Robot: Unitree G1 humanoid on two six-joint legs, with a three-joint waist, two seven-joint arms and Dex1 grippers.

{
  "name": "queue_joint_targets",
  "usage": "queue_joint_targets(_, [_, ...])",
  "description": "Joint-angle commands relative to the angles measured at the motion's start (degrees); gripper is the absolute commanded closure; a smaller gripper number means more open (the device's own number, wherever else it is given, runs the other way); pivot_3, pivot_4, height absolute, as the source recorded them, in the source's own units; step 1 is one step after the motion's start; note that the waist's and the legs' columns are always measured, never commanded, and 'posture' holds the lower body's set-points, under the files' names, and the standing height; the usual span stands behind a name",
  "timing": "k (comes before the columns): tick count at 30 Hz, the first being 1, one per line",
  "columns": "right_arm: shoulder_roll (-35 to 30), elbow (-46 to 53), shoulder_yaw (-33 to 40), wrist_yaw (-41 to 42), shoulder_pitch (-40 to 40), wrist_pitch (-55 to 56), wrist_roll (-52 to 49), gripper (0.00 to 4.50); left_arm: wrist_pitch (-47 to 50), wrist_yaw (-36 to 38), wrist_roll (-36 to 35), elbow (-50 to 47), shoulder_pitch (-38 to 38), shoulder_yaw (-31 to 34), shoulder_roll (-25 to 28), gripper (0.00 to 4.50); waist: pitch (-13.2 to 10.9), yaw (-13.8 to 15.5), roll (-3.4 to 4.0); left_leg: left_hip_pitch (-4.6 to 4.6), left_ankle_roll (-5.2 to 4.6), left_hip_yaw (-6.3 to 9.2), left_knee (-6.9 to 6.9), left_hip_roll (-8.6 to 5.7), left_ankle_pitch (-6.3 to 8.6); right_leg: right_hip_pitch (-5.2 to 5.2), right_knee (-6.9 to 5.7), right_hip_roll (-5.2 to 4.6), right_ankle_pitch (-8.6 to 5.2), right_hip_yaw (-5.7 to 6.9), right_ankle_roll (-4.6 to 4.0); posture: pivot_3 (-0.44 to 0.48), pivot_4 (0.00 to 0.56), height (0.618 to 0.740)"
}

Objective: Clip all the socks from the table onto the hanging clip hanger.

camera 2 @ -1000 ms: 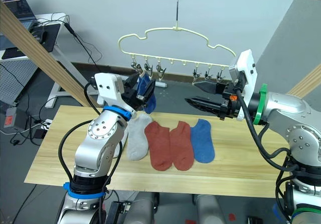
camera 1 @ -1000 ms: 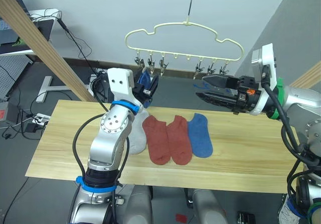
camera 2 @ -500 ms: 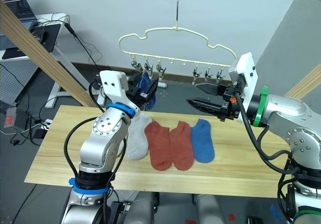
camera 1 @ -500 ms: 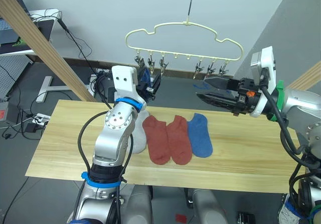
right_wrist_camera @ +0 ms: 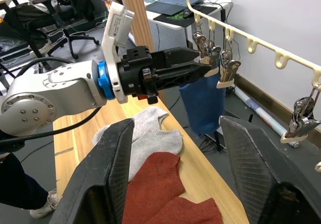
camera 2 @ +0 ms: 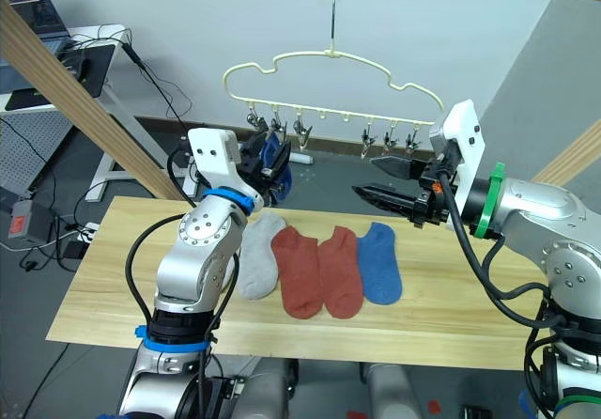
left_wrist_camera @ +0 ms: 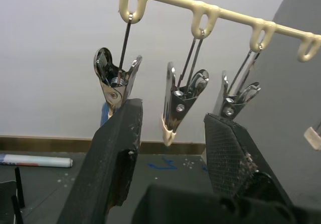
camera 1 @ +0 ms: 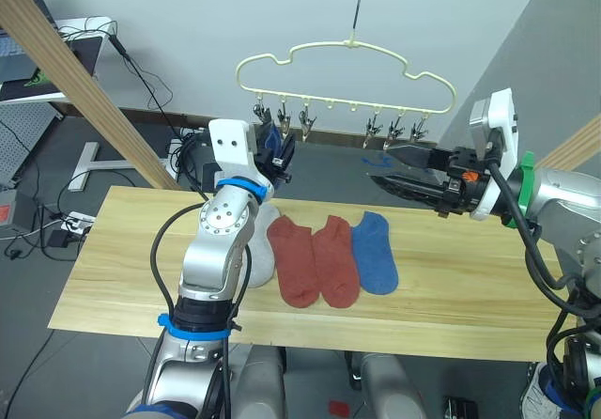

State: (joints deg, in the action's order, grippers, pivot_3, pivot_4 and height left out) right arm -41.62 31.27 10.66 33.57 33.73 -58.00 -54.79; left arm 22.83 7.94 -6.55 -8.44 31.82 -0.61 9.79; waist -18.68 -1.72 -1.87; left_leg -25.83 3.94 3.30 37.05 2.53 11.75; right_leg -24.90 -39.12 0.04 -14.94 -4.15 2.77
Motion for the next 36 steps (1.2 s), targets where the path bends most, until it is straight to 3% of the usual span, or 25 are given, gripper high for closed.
queue_joint_targets(1, [-1.0, 2.2, 2.0, -0.7, -0.1, 0.9, -1.4, 1.65, -3.0, -0.3, 0.6, 0.9, 2.2, 0.3, -0.8, 2.26, 0.0, 0.0, 0.00, 0.00, 0.00, 0.00, 0.00, 0.00, 0.00, 0.00, 0.00, 0.00, 0.00, 0.00, 0.00, -0.064, 0.293, 0.740])
queue_joint_targets(11, [-1.5, 3.1, 2.2, -3.1, -0.7, 0.4, -3.3, 1.65, -6.5, -1.1, 1.2, 7.2, 7.8, 0.9, -2.0, 2.26, 0.0, -0.1, 0.00, 0.00, -0.01, 0.00, 0.01, 0.00, -0.01, 0.01, 0.00, 0.00, 0.01, 0.01, 0.00, -0.074, 0.300, 0.740])
queue_joint_targets(24, [-2.5, 3.7, 2.2, -5.2, -1.8, 0.4, -5.4, 1.65, -7.1, -1.3, 1.2, 7.9, 8.2, 1.4, -3.0, 2.26, 0.0, -0.2, 0.00, 0.00, -0.02, 0.00, 0.01, 0.00, -0.01, 0.01, -0.01, 0.00, 0.01, 0.01, 0.00, -0.082, 0.307, 0.740])
queue_joint_targets(31, [-2.9, 3.7, 1.9, -5.9, -1.9, 0.5, -6.1, 1.65, -7.3, -1.4, 1.2, 8.1, 8.4, 1.7, -3.2, 4.07, 0.0, -0.2, 0.00, 0.00, -0.02, 0.00, 0.01, 0.00, -0.01, 0.01, -0.01, 0.00, 0.01, 0.01, 0.00, -0.081, 0.309, 0.740])
queue_joint_targets(36, [-3.1, 3.6, 1.5, -6.2, -1.8, 0.2, -6.2, 1.65, -6.4, -1.1, 0.7, 7.7, 8.6, 2.2, -2.9, 4.40, 0.0, -0.2, 0.00, 0.00, -0.02, 0.00, 0.01, 0.00, -0.01, 0.02, -0.01, 0.00, 0.01, 0.01, 0.00, -0.081, 0.309, 0.740])
